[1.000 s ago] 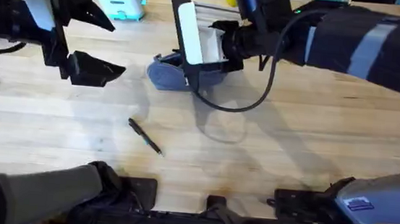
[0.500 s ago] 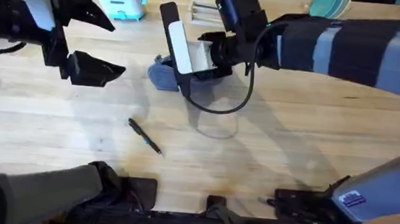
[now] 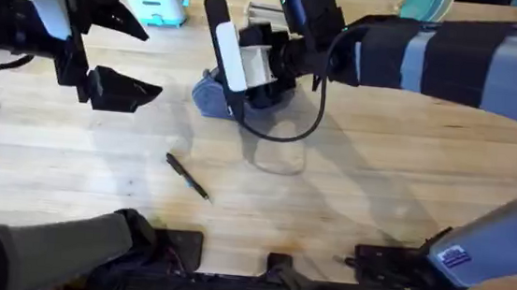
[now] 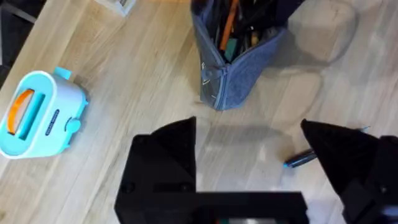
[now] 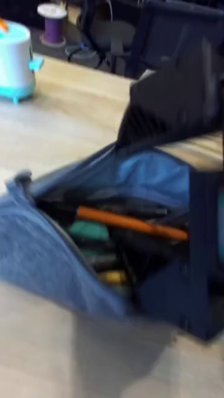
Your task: Unzip the bag, pick up the pens from the table one at a time and place them inside, then zip the bag closed.
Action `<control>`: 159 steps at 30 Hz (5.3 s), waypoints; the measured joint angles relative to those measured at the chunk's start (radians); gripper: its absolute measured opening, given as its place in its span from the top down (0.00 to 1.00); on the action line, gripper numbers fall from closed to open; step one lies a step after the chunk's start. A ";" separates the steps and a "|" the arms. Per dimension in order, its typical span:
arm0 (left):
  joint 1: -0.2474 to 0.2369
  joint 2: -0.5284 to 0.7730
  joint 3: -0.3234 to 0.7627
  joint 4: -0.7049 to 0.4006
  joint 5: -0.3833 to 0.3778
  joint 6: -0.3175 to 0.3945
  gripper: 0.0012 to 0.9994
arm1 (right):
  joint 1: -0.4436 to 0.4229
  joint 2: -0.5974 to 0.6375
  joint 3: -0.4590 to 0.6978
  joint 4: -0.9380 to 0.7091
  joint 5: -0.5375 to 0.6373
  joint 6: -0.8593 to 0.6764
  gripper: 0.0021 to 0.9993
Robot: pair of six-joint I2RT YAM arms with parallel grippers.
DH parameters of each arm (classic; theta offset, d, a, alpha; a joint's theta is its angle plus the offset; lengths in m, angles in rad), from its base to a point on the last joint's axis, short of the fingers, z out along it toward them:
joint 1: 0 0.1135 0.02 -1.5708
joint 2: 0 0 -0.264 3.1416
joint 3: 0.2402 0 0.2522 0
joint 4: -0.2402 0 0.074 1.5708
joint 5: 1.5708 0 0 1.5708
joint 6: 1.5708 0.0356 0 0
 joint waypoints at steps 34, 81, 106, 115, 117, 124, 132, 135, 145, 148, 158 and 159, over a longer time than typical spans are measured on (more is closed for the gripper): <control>0.000 0.000 0.000 0.000 0.000 0.000 0.01 | -0.034 -0.432 0.001 -0.092 -0.001 0.662 0.00; -0.003 0.000 0.000 0.125 0.039 -1.013 0.00 | -0.035 -0.444 0.000 -0.254 -0.011 1.389 0.00; -0.389 -0.490 -0.122 0.044 -0.594 -1.945 0.00 | -0.118 -0.444 0.000 -0.253 -0.011 1.389 0.00; -0.407 -0.530 -0.462 0.137 -0.567 -2.189 0.00 | -0.118 -0.444 0.000 -0.253 -0.011 1.390 0.00; -0.407 -0.530 -0.508 0.156 -0.559 -2.218 0.00 | -0.118 -0.444 0.000 -0.253 -0.011 1.390 0.00; -0.407 -0.530 -0.599 0.162 -0.584 -2.279 0.00 | -0.118 -0.444 0.000 -0.253 -0.011 1.392 0.00; -0.407 -0.530 -0.654 0.229 -0.636 -2.315 0.00 | -0.118 -0.444 0.000 -0.253 -0.011 1.392 0.00; -0.415 -0.527 -0.673 0.258 -0.643 -2.325 0.00 | -0.118 -0.444 0.000 -0.253 -0.011 1.392 0.00; -0.582 -0.388 -0.678 0.303 -0.704 -2.404 0.00 | -0.118 -0.444 0.000 -0.252 -0.011 1.392 0.00; -0.616 -0.313 -0.679 0.345 -0.740 -2.451 0.00 | -0.118 -0.444 0.000 -0.252 -0.011 1.392 0.00; -0.616 -0.176 -0.659 0.379 -0.749 -2.470 0.00 | -0.118 -0.444 0.000 -0.252 -0.011 1.392 0.00; -0.615 -0.163 -0.653 0.378 -0.745 -2.470 0.00 | -0.118 -0.444 0.000 -0.252 -0.011 1.392 0.00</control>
